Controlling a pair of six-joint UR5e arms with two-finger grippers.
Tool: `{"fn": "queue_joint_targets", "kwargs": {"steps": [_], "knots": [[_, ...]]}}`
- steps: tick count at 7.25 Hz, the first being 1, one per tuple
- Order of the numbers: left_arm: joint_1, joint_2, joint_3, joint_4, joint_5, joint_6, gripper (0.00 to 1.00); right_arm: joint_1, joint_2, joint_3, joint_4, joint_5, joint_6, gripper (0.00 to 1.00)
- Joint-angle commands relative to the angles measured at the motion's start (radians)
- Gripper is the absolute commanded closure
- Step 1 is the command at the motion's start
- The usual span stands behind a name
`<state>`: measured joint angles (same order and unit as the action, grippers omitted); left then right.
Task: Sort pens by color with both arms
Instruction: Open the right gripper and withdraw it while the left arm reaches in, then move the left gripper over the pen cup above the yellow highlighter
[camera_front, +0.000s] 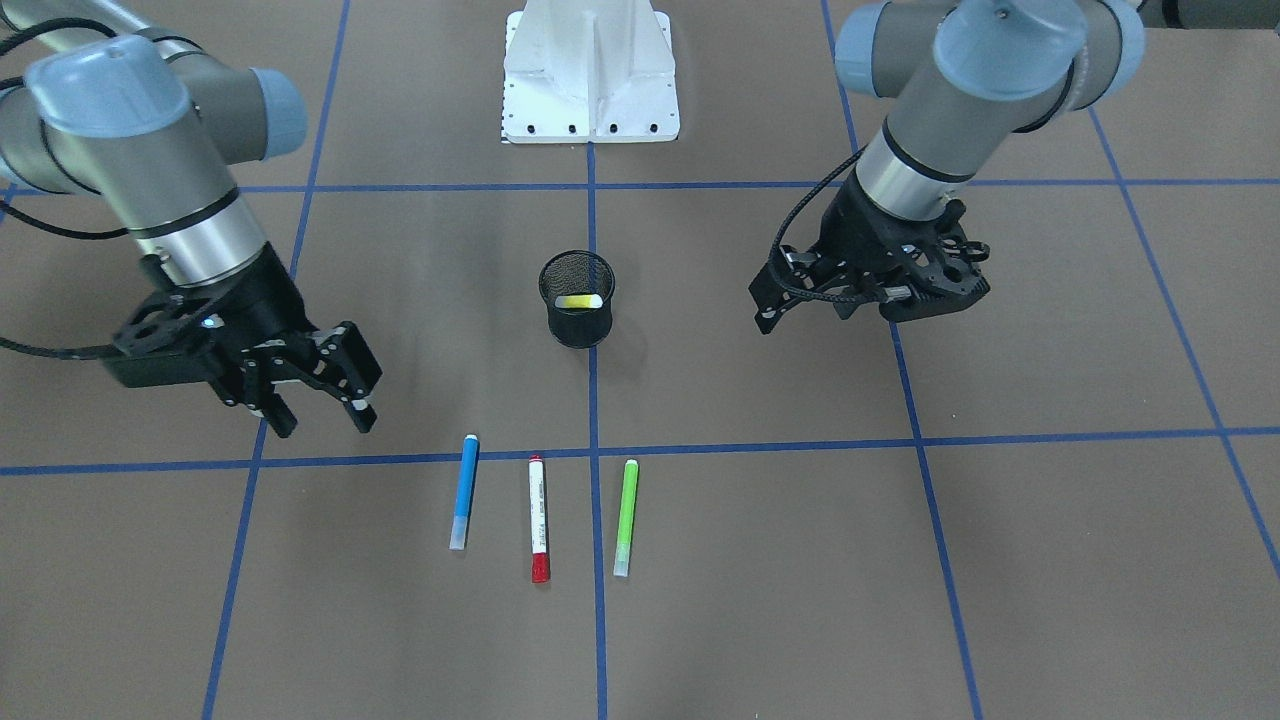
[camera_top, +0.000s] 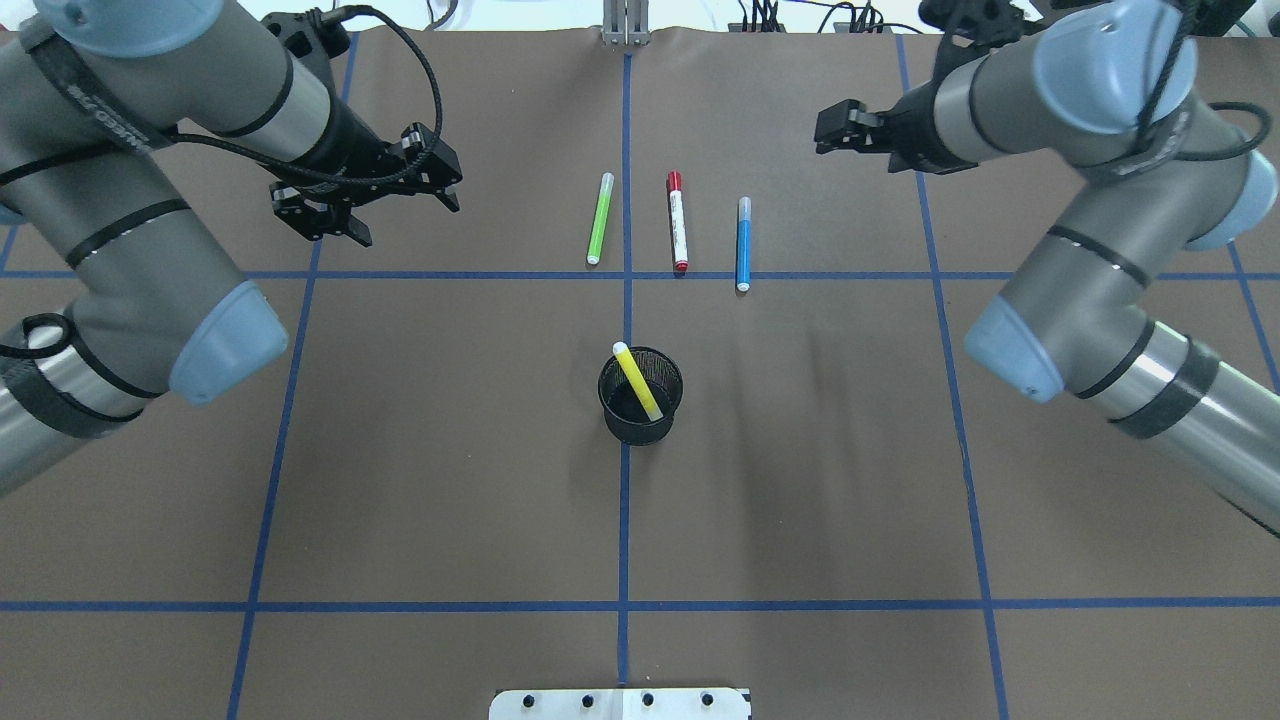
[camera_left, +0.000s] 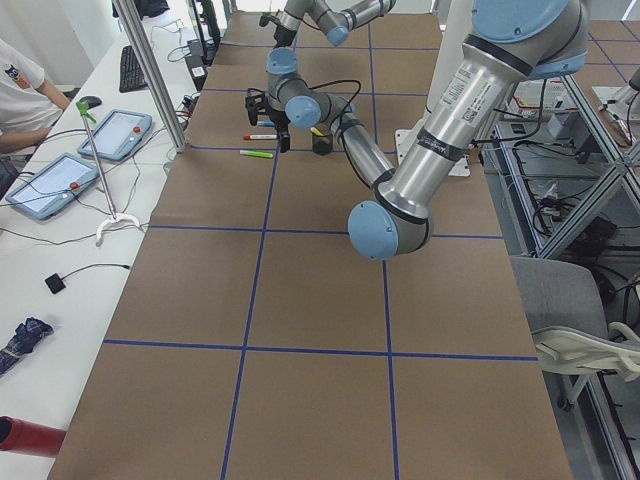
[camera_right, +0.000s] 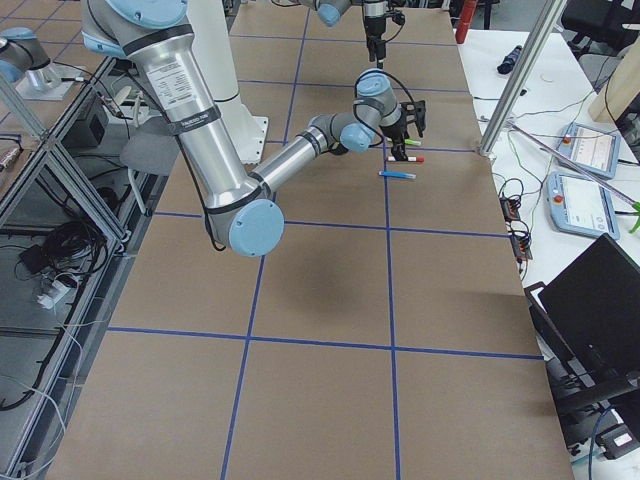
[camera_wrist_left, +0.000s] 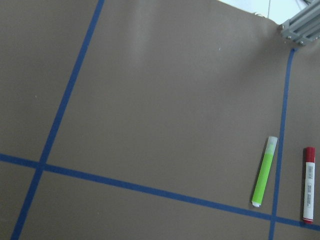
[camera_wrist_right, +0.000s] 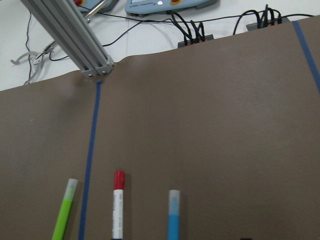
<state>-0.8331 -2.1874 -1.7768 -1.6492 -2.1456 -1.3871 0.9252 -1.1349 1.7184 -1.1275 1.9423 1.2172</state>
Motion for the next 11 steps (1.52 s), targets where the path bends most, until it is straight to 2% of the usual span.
{"fn": "queue_joint_targets", "kwargs": {"steps": [1, 2, 3, 4, 6, 7, 9, 10, 11], "knots": [[0.074, -0.147, 0.135, 0.012, -0.02, -0.181, 0.01, 0.133, -0.039, -0.043, -0.049, 0.218, -0.008, 0.03], [0.08, -0.213, 0.234, 0.002, -0.087, -0.182, 0.01, 0.135, -0.037, -0.055, -0.052, 0.222, -0.008, 0.02], [0.08, -0.25, 0.278, -0.001, -0.147, -0.187, 0.01, 0.135, -0.039, -0.063, -0.051, 0.222, -0.008, 0.02], [0.094, -0.261, 0.299, -0.009, -0.157, -0.193, 0.02, 0.135, -0.043, -0.072, -0.045, 0.221, -0.008, 0.02], [0.12, -0.285, 0.347, -0.015, -0.158, -0.332, 0.0, 0.135, -0.048, -0.083, -0.043, 0.218, -0.03, 0.02], [0.161, -0.288, 0.373, -0.065, -0.157, -0.322, 0.0, 0.135, -0.042, -0.083, -0.046, 0.218, -0.03, 0.02], [0.189, -0.29, 0.398, -0.066, -0.155, -0.322, 0.01, 0.133, -0.039, -0.1, -0.041, 0.216, -0.028, 0.02], [0.189, -0.296, 0.41, -0.066, -0.157, -0.325, 0.05, 0.132, -0.042, -0.1, -0.04, 0.216, -0.028, 0.02], [0.189, -0.298, 0.412, -0.067, -0.158, -0.361, 0.18, 0.132, -0.043, -0.099, -0.04, 0.216, -0.027, 0.02]]}}
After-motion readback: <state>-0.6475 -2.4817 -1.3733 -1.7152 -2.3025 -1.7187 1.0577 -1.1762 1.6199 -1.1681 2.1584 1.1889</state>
